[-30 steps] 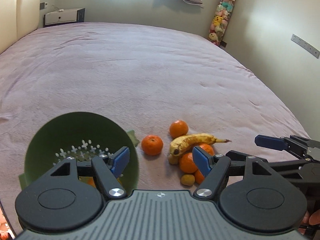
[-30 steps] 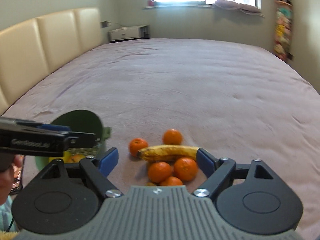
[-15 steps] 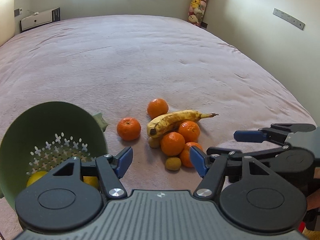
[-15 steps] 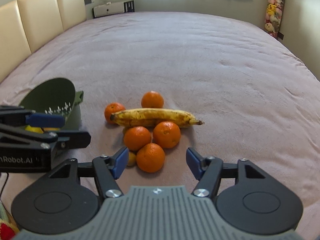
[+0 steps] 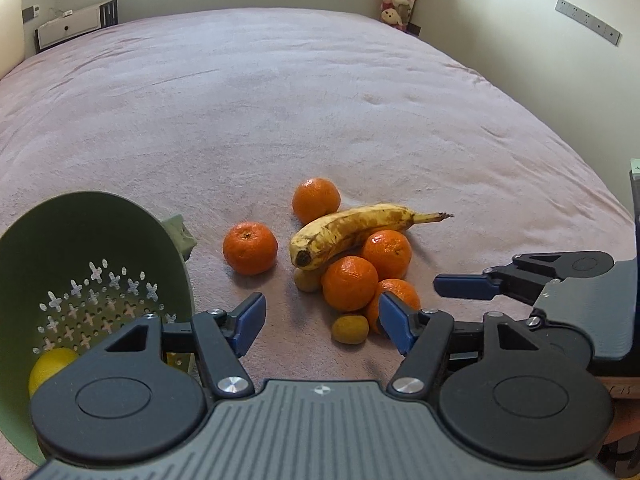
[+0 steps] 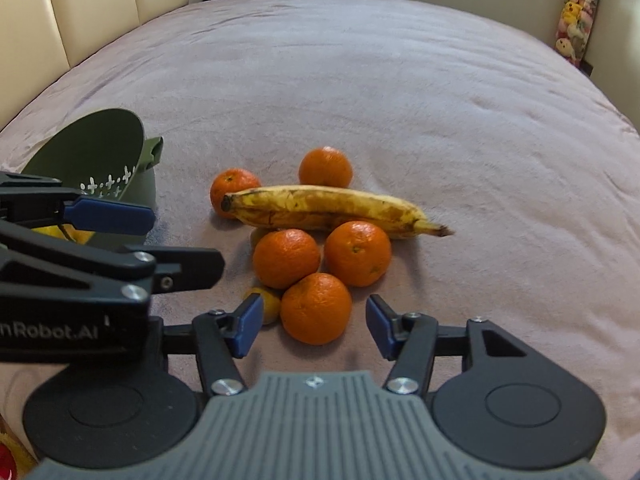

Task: Organize fruits
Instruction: 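Grasp a mandarin with the right gripper while the left gripper grasps another mandarin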

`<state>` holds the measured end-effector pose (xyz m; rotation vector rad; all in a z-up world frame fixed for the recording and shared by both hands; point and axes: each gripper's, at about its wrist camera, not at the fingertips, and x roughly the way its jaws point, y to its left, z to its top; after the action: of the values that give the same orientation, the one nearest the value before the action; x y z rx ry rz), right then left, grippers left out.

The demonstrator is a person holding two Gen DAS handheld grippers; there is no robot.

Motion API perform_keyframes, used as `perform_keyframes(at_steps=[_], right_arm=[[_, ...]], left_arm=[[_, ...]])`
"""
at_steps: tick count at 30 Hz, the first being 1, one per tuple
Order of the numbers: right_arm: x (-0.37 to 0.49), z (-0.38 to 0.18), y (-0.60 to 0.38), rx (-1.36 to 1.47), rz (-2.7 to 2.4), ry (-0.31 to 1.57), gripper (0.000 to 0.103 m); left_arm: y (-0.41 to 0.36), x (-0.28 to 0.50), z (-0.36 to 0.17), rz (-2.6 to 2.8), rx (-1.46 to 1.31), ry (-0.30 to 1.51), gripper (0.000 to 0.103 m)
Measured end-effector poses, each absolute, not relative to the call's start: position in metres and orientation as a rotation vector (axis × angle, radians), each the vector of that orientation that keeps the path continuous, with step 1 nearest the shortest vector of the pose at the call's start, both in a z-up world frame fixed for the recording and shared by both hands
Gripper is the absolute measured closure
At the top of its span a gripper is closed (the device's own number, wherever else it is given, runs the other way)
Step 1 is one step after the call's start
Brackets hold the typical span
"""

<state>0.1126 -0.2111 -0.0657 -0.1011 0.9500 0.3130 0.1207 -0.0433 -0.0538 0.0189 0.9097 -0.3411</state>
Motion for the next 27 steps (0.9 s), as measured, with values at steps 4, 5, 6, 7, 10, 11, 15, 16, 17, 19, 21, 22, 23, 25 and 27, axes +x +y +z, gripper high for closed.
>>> perform_keyframes(at_steps=[4, 5, 6, 7, 10, 11, 15, 16, 17, 19, 21, 22, 23, 25, 27], right_arm=[[0.119, -0.072, -0.211, -0.085, 0.315, 0.967, 0.053], [0.121, -0.074, -0.211, -0.078, 0.315, 0.97, 0.053], [0.123, -0.076, -0.211, -0.073, 0.316, 0.973, 0.053], [0.124, -0.077, -0.211, -0.065, 0.316, 0.978, 0.053], [0.129, -0.082, -0.21, -0.039, 0.315, 1.001, 0.052], [0.13, -0.084, -0.21, -0.038, 0.313, 1.003, 0.052], [0.133, -0.086, -0.21, -0.032, 0.313, 1.005, 0.052], [0.133, -0.087, -0.211, -0.029, 0.311, 1.008, 0.052], [0.133, -0.087, -0.212, -0.022, 0.31, 1.011, 0.052], [0.134, -0.088, -0.214, 0.0, 0.308, 1.017, 0.052], [0.134, -0.088, -0.216, 0.011, 0.307, 1.022, 0.053], [0.134, -0.088, -0.216, 0.016, 0.31, 1.024, 0.056], [0.133, -0.088, -0.216, 0.016, 0.308, 1.023, 0.06], [0.132, -0.087, -0.216, 0.004, 0.311, 1.019, 0.06], [0.132, -0.085, -0.216, 0.002, 0.313, 1.022, 0.06]], left_arm=[[-0.042, 0.126, -0.058, -0.338, 0.01, 0.923, 0.027], [-0.041, 0.128, -0.059, -0.338, 0.008, 0.928, 0.027], [-0.041, 0.129, -0.06, -0.337, 0.005, 0.932, 0.027], [-0.041, 0.13, -0.061, -0.335, 0.002, 0.936, 0.027], [-0.04, 0.133, -0.063, -0.332, -0.005, 0.945, 0.027], [-0.04, 0.134, -0.064, -0.331, -0.008, 0.949, 0.027], [-0.04, 0.137, -0.066, -0.33, -0.028, 0.96, 0.028], [-0.04, 0.138, -0.067, -0.331, -0.034, 0.963, 0.028], [-0.039, 0.138, -0.067, -0.333, -0.041, 0.965, 0.028], [-0.04, 0.139, -0.068, -0.336, -0.059, 0.971, 0.028], [-0.042, 0.141, -0.068, -0.337, -0.074, 0.975, 0.028], [-0.043, 0.141, -0.068, -0.339, -0.08, 0.976, 0.028], [-0.044, 0.142, -0.068, -0.34, -0.083, 0.977, 0.028], [-0.047, 0.142, -0.068, -0.342, -0.081, 0.978, 0.028], [-0.05, 0.143, -0.069, -0.343, -0.079, 0.981, 0.028]])
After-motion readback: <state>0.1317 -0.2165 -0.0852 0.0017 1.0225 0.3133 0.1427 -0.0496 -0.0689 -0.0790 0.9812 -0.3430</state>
